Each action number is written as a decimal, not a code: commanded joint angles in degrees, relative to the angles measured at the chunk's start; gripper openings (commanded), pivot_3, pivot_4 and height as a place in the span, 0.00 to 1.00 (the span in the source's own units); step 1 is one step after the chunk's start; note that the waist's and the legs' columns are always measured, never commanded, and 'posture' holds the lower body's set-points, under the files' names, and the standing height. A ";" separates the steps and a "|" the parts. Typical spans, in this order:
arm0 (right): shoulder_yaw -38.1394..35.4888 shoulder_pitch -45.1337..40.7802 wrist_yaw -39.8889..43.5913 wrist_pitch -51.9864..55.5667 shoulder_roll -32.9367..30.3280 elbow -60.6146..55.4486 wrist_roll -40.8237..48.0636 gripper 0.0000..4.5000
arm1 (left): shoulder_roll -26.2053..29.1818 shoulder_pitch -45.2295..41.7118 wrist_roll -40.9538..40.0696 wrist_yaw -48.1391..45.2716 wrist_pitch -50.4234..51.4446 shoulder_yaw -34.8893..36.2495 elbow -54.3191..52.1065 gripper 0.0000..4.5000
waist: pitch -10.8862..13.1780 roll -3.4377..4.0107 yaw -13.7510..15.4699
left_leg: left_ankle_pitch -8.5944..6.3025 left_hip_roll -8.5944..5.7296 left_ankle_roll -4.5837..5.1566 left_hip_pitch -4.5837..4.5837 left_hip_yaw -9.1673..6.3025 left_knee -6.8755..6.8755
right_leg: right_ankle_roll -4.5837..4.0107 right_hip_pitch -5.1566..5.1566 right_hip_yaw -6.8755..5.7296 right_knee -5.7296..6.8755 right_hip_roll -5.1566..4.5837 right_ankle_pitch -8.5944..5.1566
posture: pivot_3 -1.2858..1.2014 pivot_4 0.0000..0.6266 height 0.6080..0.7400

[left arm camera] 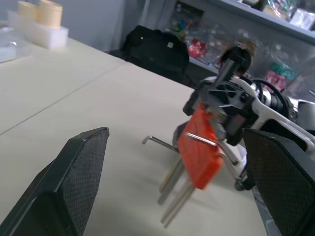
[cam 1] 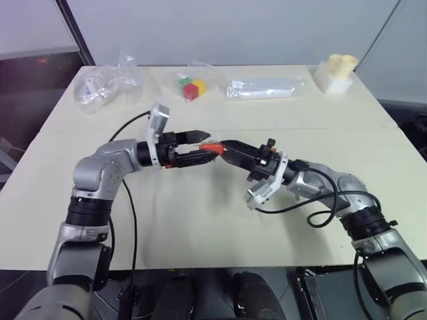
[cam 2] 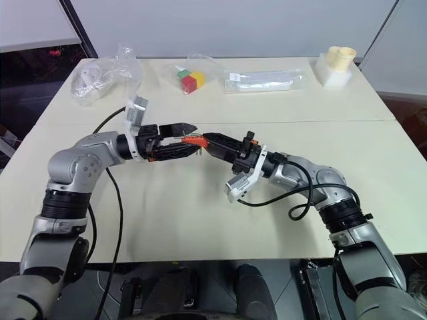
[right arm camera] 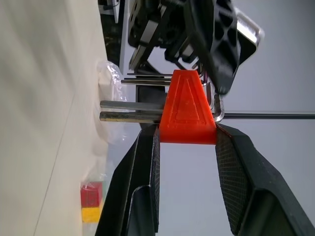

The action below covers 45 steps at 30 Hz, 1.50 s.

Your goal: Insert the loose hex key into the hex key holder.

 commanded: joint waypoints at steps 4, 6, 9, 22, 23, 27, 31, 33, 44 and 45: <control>-0.48 -0.91 -0.29 -1.74 -0.98 1.42 2.27 0.23 | 2.01 0.51 1.91 -1.02 -3.92 -0.57 -3.07 1.00 | 0.00 0.00 0.02 | 0.00 0.01 0.00 0.00 0.00 0.00 | 0.00 0.00 0.00 0.00 0.00 0.00 | 0.52 0.24 1.00; -0.49 -1.02 -0.17 -1.92 -1.02 1.65 2.43 0.23 | 2.22 0.52 2.02 -1.03 -4.38 -0.59 -3.10 1.00 | 0.00 0.00 0.02 | 0.00 0.01 0.01 0.00 0.00 0.00 | 0.00 0.00 0.01 0.00 0.00 0.00 | 0.52 0.24 1.00; -0.52 -1.14 0.04 -2.17 -1.07 2.06 2.73 0.23 | 2.48 0.49 2.36 -1.27 -4.97 -0.84 -3.00 1.00 | 0.00 0.00 0.00 | 0.00 0.01 0.01 0.00 0.00 0.00 | 0.00 0.00 0.01 0.00 0.01 0.00 | 0.52 0.24 1.00; -0.62 -1.24 1.98 -2.18 -1.28 2.99 4.50 0.23 | 3.30 1.35 3.93 -3.36 -6.37 -3.34 -3.53 0.58 | 0.00 0.00 0.02 | -0.02 0.03 0.04 0.00 0.00 0.00 | 0.00 0.00 0.01 0.01 0.03 0.00 | 0.52 0.24 1.00; -0.63 -1.24 2.15 -2.13 -1.25 3.08 4.63 0.23 | 3.30 1.30 3.98 -3.33 -6.47 -3.38 -3.49 0.43 | 0.00 0.00 0.01 | -0.02 0.03 0.04 0.00 0.00 0.00 | 0.00 0.00 0.01 0.01 0.03 0.00 | 0.52 0.24 1.00; -0.45 -0.99 2.95 -1.91 -1.09 3.24 4.99 0.23 | 3.19 0.98 3.92 -3.03 -6.97 -3.28 -3.46 0.01 | 0.00 0.00 -0.03 | -0.02 0.04 0.05 0.00 0.00 0.00 | -0.01 0.00 0.01 0.01 0.05 0.00 | 0.52 0.24 1.00; -0.19 -0.89 3.81 -1.87 -1.08 3.31 5.16 0.23 | 3.13 0.74 3.93 -2.96 -7.01 -3.21 -3.50 0.01 | 0.00 0.00 0.00 | -0.02 0.04 0.04 0.00 0.00 0.00 | 0.00 0.00 0.01 0.02 0.05 0.00 | 0.52 0.24 1.00; 0.02 -0.82 4.31 -1.87 -1.07 3.34 5.24 0.23 | 3.09 0.64 3.94 -2.94 -7.00 -3.19 -3.49 0.01 | 0.00 0.00 0.00 | -0.02 0.04 0.04 0.00 0.00 0.00 | 0.00 0.00 0.01 0.02 0.05 0.00 | 0.52 0.24 1.00; 0.22 -0.66 5.78 -1.77 -0.81 3.34 5.80 0.23 | 2.97 0.59 4.42 -2.89 -6.13 -3.85 -3.62 0.35 | 0.00 0.00 0.00 | -0.02 0.04 0.04 0.00 0.00 0.01 | 0.00 0.00 0.01 0.04 0.05 0.00 | 0.52 0.24 1.00; 0.22 -0.68 5.88 -1.76 -0.79 3.37 5.82 0.23 | 2.89 0.61 4.76 -2.88 -6.72 -3.92 -3.61 0.46 | 0.00 0.00 0.00 | -0.02 0.04 0.05 0.00 0.00 0.01 | 0.00 0.00 0.01 0.04 0.05 0.00 | 0.52 0.24 1.00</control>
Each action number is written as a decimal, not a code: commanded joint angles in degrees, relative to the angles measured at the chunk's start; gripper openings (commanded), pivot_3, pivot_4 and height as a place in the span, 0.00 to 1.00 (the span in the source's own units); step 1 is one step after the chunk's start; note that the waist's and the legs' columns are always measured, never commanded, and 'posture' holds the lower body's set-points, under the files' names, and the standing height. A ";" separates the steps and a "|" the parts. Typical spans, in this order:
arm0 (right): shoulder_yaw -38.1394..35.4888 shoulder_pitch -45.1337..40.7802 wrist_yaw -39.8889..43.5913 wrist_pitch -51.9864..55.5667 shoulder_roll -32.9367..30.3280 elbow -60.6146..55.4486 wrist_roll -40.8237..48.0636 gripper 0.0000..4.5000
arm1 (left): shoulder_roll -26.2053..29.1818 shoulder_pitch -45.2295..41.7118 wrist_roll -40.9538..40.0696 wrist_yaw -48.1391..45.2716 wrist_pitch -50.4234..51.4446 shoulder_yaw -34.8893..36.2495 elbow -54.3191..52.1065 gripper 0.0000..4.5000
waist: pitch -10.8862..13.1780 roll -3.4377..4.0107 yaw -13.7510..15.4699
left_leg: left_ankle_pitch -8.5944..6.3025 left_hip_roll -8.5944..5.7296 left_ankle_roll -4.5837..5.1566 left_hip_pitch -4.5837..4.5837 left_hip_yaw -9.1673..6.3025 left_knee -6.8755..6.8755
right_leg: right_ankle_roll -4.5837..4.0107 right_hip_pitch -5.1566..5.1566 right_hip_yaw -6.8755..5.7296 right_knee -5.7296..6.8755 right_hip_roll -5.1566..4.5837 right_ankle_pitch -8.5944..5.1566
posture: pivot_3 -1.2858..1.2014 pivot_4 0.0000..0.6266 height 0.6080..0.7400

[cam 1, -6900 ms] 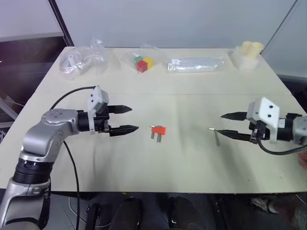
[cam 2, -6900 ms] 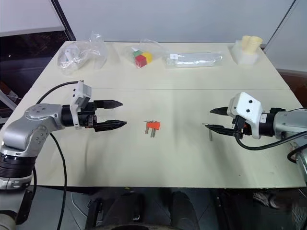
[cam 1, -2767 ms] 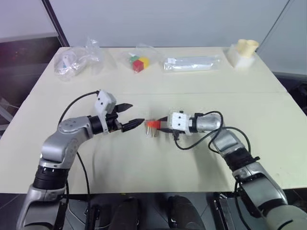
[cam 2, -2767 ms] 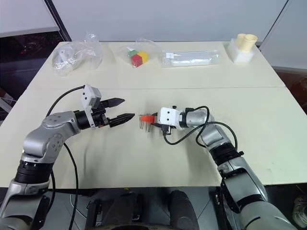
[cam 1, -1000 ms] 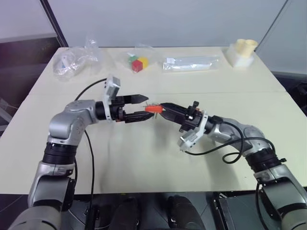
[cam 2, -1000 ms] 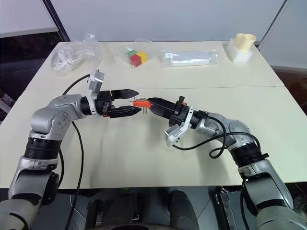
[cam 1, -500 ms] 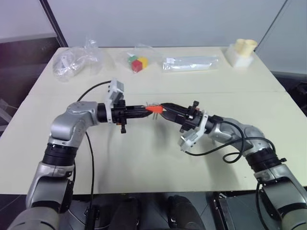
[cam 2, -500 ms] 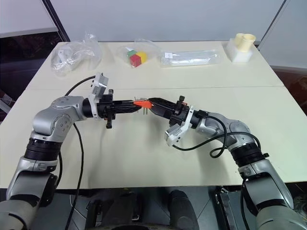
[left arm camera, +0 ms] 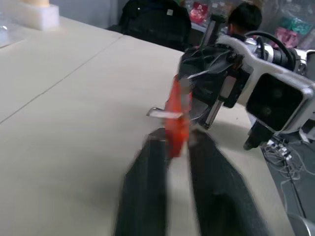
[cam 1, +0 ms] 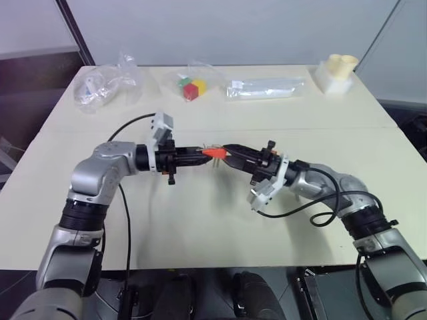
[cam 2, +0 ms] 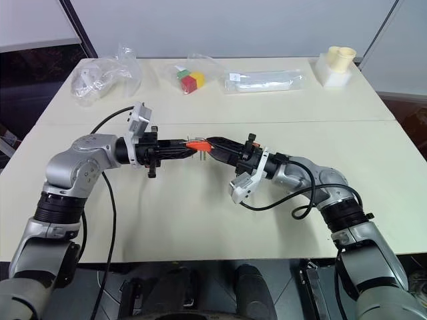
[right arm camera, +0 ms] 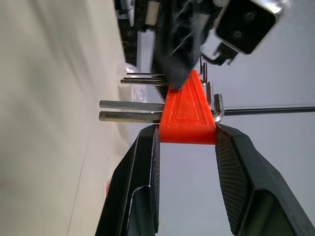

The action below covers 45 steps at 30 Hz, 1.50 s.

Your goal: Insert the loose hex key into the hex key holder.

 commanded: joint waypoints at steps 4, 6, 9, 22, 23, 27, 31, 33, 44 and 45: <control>-0.37 -0.47 0.53 0.15 -0.11 -0.63 1.20 0.23 | -0.27 -0.78 0.29 -0.46 -2.40 0.06 -1.89 0.57 | 0.00 0.00 -0.03 | 0.01 0.00 -0.02 0.00 0.00 0.00 | 0.00 0.00 0.00 0.01 0.00 0.00 | 0.52 0.24 1.00; -0.34 -0.42 0.75 0.11 -0.09 -0.61 1.32 0.23 | -0.29 -0.75 0.28 -0.49 -2.42 0.06 -1.91 0.57 | 0.00 0.00 -0.01 | 0.01 0.00 -0.02 0.00 0.00 0.00 | 0.00 0.00 0.00 0.01 0.00 0.00 | 0.52 0.24 1.00; -0.33 -0.30 0.96 0.03 -0.02 -0.74 1.35 0.23 | -0.51 -0.65 0.14 -0.36 -2.43 0.15 -1.95 0.57 | 0.00 0.00 -0.01 | 0.01 0.00 -0.01 0.00 0.00 0.00 | 0.00 0.00 0.00 0.01 0.00 0.00 | 0.52 0.24 1.00; -0.36 -0.10 2.04 -0.34 0.42 -2.14 1.74 0.23 | -1.16 -0.70 0.25 -0.17 -2.75 0.19 -1.02 0.57 | 0.00 0.00 -0.01 | 0.01 0.00 -0.02 0.01 0.00 0.01 | 0.00 0.00 0.00 0.03 0.01 0.00 | 0.52 0.24 1.00; -0.39 -0.12 2.06 -0.35 0.43 -2.14 1.75 0.23 | -1.16 -0.70 0.28 -0.19 -2.77 0.17 -0.94 0.57 | 0.00 0.00 -0.01 | 0.01 0.00 -0.03 0.01 0.00 0.01 | 0.00 0.00 0.00 0.03 0.01 0.00 | 0.52 0.24 1.00; -0.55 -0.32 2.12 -0.32 0.41 -2.22 1.87 0.23 | -1.14 -0.62 0.43 -0.31 -2.89 0.03 -0.76 0.52 | 0.00 0.00 -0.01 | 0.01 0.00 -0.02 0.01 0.00 0.01 | 0.00 0.00 0.00 0.03 0.01 0.00 | 0.52 0.24 1.00; -0.90 -0.53 2.19 -0.20 0.27 -2.47 2.20 0.23 | -1.20 -0.45 0.65 -0.41 -3.03 -0.19 -0.65 0.13 | 0.00 0.00 -0.02 | 0.01 0.00 -0.03 0.01 0.00 0.01 | 0.00 0.00 0.00 0.04 0.01 0.00 | 0.52 0.24 1.00; -1.00 -0.70 2.27 -0.05 0.27 -2.47 2.36 0.23 | -1.26 -0.54 0.76 -0.53 -3.16 -0.28 -0.36 0.01 | 0.00 0.00 0.02 | 0.01 0.01 -0.02 0.01 0.00 0.01 | 0.00 0.00 0.00 0.04 0.01 0.00 | 0.52 0.24 1.00; -1.41 -0.29 3.20 1.21 0.72 -4.46 3.32 0.23 | -2.27 -0.79 1.07 -0.49 -3.49 -0.56 0.38 0.01 | 0.00 0.00 0.01 | 0.00 0.01 0.00 0.02 0.00 0.02 | 0.00 0.00 0.00 0.08 0.02 0.00 | 0.52 0.24 1.00; -1.43 -0.29 3.21 1.33 0.77 -4.47 3.36 0.23 | -2.29 -0.79 1.04 -0.52 -3.44 -0.56 0.38 0.01 | 0.00 0.00 0.03 | 0.00 0.01 0.00 0.02 0.00 0.02 | 0.00 0.00 0.00 0.08 0.02 0.00 | 0.52 0.24 1.00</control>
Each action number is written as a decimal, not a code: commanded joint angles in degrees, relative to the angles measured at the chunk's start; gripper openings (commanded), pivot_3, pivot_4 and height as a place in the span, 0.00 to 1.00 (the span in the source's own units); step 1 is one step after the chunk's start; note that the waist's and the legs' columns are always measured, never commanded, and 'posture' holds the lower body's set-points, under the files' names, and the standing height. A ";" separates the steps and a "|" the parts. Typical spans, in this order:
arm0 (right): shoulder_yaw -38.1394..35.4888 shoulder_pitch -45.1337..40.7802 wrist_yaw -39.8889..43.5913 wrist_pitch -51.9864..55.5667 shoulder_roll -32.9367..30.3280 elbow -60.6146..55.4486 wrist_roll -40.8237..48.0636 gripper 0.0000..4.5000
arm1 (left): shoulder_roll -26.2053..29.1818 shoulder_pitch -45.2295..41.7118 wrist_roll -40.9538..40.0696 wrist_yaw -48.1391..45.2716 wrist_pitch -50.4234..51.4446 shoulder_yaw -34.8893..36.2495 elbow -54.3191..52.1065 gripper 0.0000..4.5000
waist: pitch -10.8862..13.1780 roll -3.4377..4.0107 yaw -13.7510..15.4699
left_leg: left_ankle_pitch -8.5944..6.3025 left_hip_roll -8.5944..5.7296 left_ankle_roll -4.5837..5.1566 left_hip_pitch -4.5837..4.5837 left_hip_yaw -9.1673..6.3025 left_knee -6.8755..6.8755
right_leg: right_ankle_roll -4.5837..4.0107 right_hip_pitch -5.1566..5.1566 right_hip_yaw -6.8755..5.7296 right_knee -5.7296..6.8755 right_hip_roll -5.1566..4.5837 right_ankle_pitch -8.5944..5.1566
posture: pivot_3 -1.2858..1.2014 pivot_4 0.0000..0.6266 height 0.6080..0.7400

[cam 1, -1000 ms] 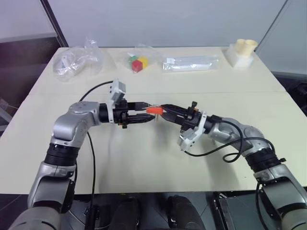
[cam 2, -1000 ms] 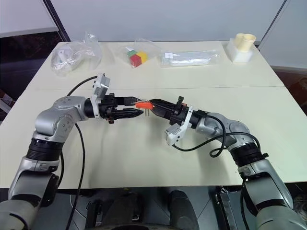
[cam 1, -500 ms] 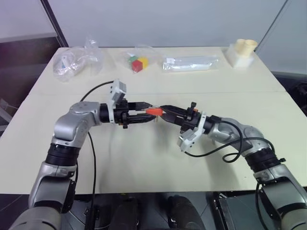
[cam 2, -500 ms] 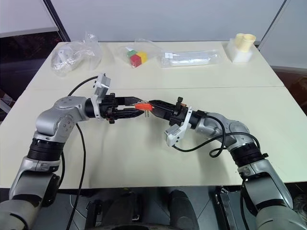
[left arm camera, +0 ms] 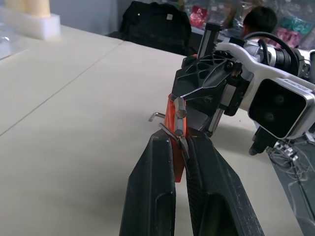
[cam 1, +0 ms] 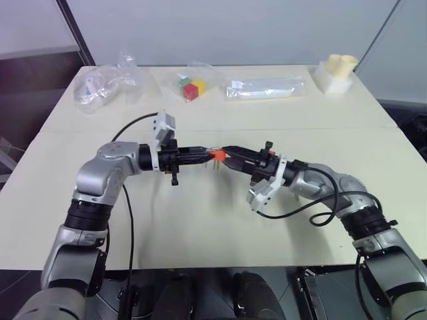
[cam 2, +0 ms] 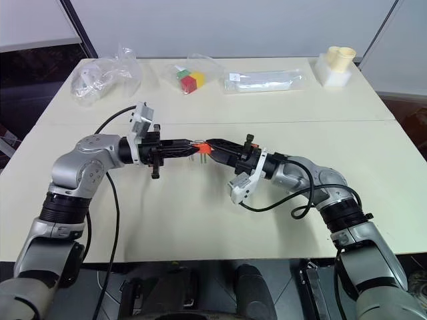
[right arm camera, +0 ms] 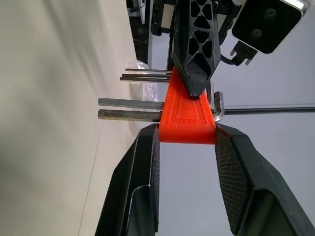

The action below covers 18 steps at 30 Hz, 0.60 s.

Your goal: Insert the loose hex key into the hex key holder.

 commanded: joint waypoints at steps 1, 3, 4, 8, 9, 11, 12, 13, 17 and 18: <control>-1.41 -0.42 -0.43 0.54 0.62 -3.31 2.03 0.23 | -0.64 -0.81 -0.31 -0.55 -0.17 -0.44 -0.70 0.01 | 0.00 0.00 0.02 | 0.00 0.00 0.01 0.00 0.00 0.00 | 0.00 0.00 0.00 0.00 0.00 0.00 | 0.52 0.24 1.00; -1.48 -0.31 -0.41 0.78 0.67 -3.48 2.13 0.23 | -0.63 -0.85 -0.26 -0.64 -0.19 -0.47 -0.57 0.01 | 0.00 0.00 0.01 | -0.01 0.00 0.01 0.00 0.00 0.00 | 0.00 0.00 0.00 0.00 0.00 0.00 | 0.52 0.24 1.00; -1.50 -0.22 -0.38 0.86 0.65 -3.60 2.18 0.23 | -0.63 -0.84 -0.25 -0.66 -0.18 -0.48 -0.58 0.01 | 0.00 0.00 0.01 | -0.01 0.00 0.01 0.00 0.00 0.00 | 0.00 0.00 0.00 0.00 0.00 0.00 | 0.52 0.24 1.00; -1.53 0.10 -0.13 1.50 0.67 -3.86 2.42 0.23 | -0.63 -0.95 0.35 -0.53 -0.47 -0.66 -0.47 0.01 | 0.00 0.00 0.01 | -0.01 0.00 0.01 0.00 0.00 0.00 | 0.00 0.00 0.00 0.01 0.00 0.00 | 0.52 0.24 1.00; -1.48 0.15 0.14 1.71 0.64 -3.88 2.68 0.23 | -0.63 -0.98 0.53 -0.45 -0.58 -0.69 -0.38 0.01 | 0.00 0.00 0.01 | -0.01 0.00 0.01 0.00 0.00 0.01 | 0.00 0.00 0.00 0.02 0.00 0.00 | 0.52 0.24 1.00; -1.49 0.26 0.68 2.08 0.61 -3.91 3.30 0.23 | -0.70 -1.02 0.71 -0.33 -0.69 -0.67 -0.29 0.01 | 0.00 0.00 0.01 | -0.01 0.00 0.01 0.00 0.00 0.01 | 0.00 0.00 0.00 0.02 0.00 0.00 | 0.52 0.24 1.00; -1.56 0.30 0.75 2.11 0.57 -3.99 3.41 0.23 | -0.75 -1.01 0.77 -0.28 -0.71 -0.69 -0.33 0.01 | 0.00 0.00 0.01 | -0.01 0.00 0.01 0.00 0.00 0.01 | 0.00 0.00 0.00 0.02 0.00 0.00 | 0.52 0.24 1.00; -1.62 0.21 0.79 2.07 0.55 -3.96 3.49 0.23 | -0.83 -1.02 0.88 -0.26 -0.82 -0.74 -0.29 0.01 | 0.00 0.00 0.01 | -0.01 0.00 0.01 0.01 0.00 0.01 | 0.00 0.00 0.00 0.03 0.00 0.00 | 0.52 0.24 1.00; -1.75 -0.01 1.01 2.10 0.50 -3.85 3.76 0.23 | -1.06 -0.96 1.18 -0.21 -0.98 -0.75 -0.24 0.01 | 0.00 0.00 0.01 | -0.01 0.00 0.02 0.01 0.00 0.01 | 0.00 0.00 0.00 0.03 0.00 0.00 | 0.52 0.24 1.00; -1.78 -0.04 1.07 2.16 0.48 -3.78 3.85 0.40 | -1.08 -0.93 1.24 -0.18 -1.02 -0.75 -0.25 0.00 | 0.00 0.00 0.01 | -0.01 0.00 0.01 0.01 0.00 0.01 | 0.00 0.00 0.00 0.04 0.00 0.00 | 0.52 0.24 1.00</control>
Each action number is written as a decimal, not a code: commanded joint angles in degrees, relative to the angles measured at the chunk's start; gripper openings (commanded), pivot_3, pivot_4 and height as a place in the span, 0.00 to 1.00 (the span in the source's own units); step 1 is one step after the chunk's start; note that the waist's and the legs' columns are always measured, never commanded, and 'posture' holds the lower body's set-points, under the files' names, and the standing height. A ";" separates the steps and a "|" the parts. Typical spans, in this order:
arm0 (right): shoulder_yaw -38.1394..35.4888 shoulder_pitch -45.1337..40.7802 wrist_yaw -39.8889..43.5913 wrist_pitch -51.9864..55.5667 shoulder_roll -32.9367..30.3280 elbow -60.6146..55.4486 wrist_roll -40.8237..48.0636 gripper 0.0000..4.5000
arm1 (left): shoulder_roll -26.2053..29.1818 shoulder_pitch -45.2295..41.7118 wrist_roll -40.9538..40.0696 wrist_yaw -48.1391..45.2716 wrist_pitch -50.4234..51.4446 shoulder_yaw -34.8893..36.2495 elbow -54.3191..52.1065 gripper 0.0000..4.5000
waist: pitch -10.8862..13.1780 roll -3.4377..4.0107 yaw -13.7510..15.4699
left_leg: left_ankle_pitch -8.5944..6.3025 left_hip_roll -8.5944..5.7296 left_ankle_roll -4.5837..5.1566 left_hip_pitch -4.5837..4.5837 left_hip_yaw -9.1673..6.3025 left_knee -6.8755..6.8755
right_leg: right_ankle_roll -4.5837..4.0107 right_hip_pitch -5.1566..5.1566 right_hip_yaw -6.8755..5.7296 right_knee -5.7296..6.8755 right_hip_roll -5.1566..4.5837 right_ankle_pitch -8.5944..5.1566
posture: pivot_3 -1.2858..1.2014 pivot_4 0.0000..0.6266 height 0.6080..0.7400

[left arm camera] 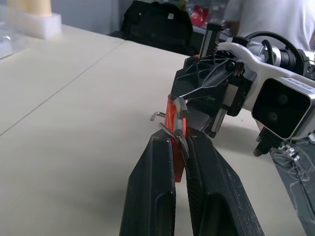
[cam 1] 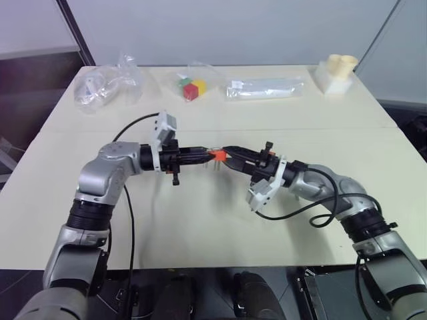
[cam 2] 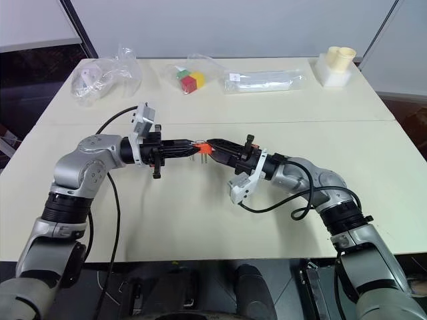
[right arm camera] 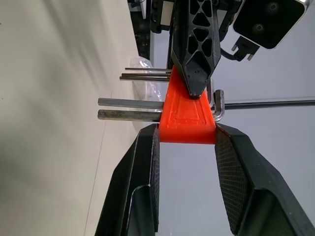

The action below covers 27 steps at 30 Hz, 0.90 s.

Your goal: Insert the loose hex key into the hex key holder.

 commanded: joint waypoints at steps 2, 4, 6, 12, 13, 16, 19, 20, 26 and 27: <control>-1.82 -1.10 -0.29 0.58 0.38 -2.55 2.48 0.55 | -0.47 -0.85 0.35 -0.16 -0.73 -0.67 -0.65 0.00 | 0.00 0.00 0.04 | 0.00 0.00 0.00 0.00 0.00 0.00 | 0.00 0.00 0.00 0.00 0.00 0.00 | 0.52 0.24 1.00; -1.82 -1.08 -0.17 0.79 0.28 -2.49 2.58 0.77 | -0.70 -0.92 0.57 -0.02 -0.84 -0.55 -0.52 0.00 | 0.00 0.00 0.05 | 0.00 0.00 0.01 0.00 0.00 0.01 | 0.00 0.00 0.00 0.01 0.00 0.00 | 0.52 0.24 1.00; -1.74 -1.01 0.04 1.13 0.13 -2.44 2.64 1.00 | -0.85 -0.97 0.72 0.08 -0.91 -0.51 -0.43 0.00 | 0.00 0.00 0.02 | 0.00 0.00 0.01 0.00 0.00 0.01 | 0.00 0.00 0.00 0.01 0.00 0.00 | 0.52 0.24 1.00; -2.07 -0.40 2.64 3.37 -1.53 -1.88 3.93 1.00 | -0.92 -1.28 1.36 0.37 -1.93 -0.31 -0.17 0.00 | 0.00 0.00 0.06 | -0.01 0.00 0.01 0.00 0.00 0.01 | 0.00 0.00 0.00 0.01 0.00 0.00 | 0.52 0.24 1.00; -2.33 -0.03 3.82 4.25 -1.96 -1.65 5.09 1.00 | -0.98 -1.46 1.69 0.64 -2.53 -0.16 -0.11 0.00 | 0.00 0.00 0.07 | -0.01 0.00 0.03 0.00 0.00 0.01 | 0.00 0.00 0.00 0.01 0.00 0.00 | 0.52 0.24 1.00; -4.47 1.64 9.59 10.41 -3.07 -1.59 12.63 1.00 | -1.56 -2.40 3.61 2.63 -6.46 0.64 0.52 0.00 | 0.00 0.00 0.21 | -0.13 0.00 0.23 0.00 0.00 0.02 | 0.00 0.00 0.00 0.01 0.00 0.00 | 0.52 0.24 1.00; -8.77 3.35 17.35 22.67 -3.76 -3.90 22.13 1.00 | -2.13 -2.56 5.92 4.79 -10.98 0.90 0.82 0.00 | 0.00 -0.01 0.23 | -0.15 0.01 0.26 0.00 0.00 0.05 | 0.00 0.03 0.00 0.00 -0.02 0.00 | 0.52 0.24 1.00; -10.27 3.95 19.71 27.54 -3.65 -5.03 24.99 1.00 | -2.30 -2.32 6.08 5.21 -11.54 0.92 0.61 0.00 | 0.00 -0.01 0.22 | -0.16 0.01 0.28 0.00 0.01 0.05 | 0.00 0.03 0.00 0.00 -0.02 0.00 | 0.52 0.24 1.00; -18.94 3.82 30.88 74.58 -1.89 -17.94 41.45 1.00 | -2.47 -0.46 6.13 7.37 -13.56 1.66 -0.86 0.00 | 0.00 0.01 0.22 | -0.18 0.09 0.32 0.01 0.00 0.04 | 0.00 0.02 0.00 0.03 0.02 0.00 | 0.52 0.24 1.00; -19.56 2.90 31.66 80.85 -2.05 -19.78 43.09 1.00 | -2.53 -0.38 5.96 7.75 -13.53 1.81 -1.08 0.00 | 0.00 0.01 0.22 | -0.18 0.10 0.33 0.01 -0.01 0.04 | 0.00 0.02 0.00 0.04 0.02 0.00 | 0.52 0.24 1.00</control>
